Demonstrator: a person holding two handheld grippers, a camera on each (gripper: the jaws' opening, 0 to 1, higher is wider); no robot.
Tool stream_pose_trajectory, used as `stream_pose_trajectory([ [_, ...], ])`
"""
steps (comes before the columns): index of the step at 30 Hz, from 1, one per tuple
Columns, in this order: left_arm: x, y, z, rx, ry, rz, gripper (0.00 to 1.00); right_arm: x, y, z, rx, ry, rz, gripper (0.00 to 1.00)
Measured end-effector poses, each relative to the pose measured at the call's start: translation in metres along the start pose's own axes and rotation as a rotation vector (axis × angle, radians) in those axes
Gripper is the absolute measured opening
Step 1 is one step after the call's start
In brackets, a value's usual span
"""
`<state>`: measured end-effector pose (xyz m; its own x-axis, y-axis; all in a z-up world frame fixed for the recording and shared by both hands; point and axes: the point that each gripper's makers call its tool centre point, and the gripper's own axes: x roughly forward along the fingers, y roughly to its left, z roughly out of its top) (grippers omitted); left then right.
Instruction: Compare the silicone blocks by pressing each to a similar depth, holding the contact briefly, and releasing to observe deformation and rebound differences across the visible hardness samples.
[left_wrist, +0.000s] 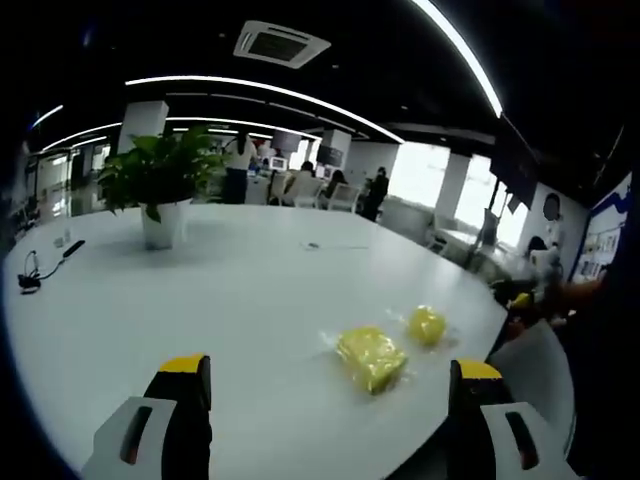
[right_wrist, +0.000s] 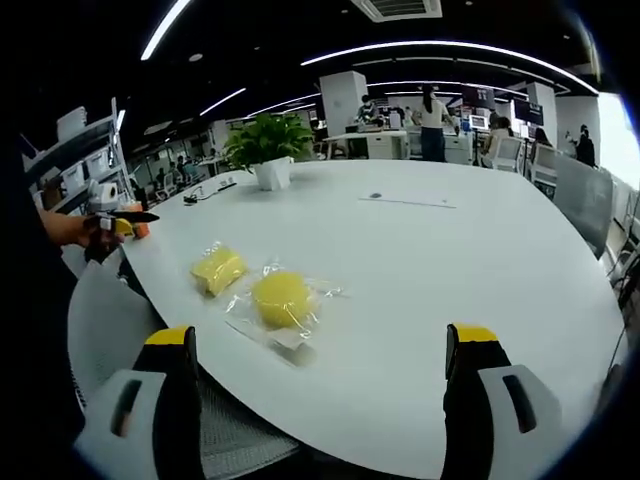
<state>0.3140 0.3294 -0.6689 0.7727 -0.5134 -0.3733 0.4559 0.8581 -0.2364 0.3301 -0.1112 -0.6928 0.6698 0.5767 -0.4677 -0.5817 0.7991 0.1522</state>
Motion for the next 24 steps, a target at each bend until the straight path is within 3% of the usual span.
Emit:
stream_pose_trajectory([
  [13,0.001,-0.003,-0.006,-0.063,0.005,-0.014,1.00,0.005,-0.002,-0.001,0.029,0.000,-0.001,0.97],
  [17,0.006,-0.006,-0.003,-0.059,0.014,-0.023,1.00,0.006,-0.002,-0.001,0.032,0.006,0.003,0.97],
  [19,0.009,-0.009,-0.008,-0.044,0.046,-0.026,1.00,0.006,-0.003,-0.004,0.044,0.011,0.001,0.97],
  [24,0.010,-0.009,-0.005,-0.059,0.033,-0.034,1.00,0.006,0.000,-0.002,0.027,0.021,0.006,0.97],
])
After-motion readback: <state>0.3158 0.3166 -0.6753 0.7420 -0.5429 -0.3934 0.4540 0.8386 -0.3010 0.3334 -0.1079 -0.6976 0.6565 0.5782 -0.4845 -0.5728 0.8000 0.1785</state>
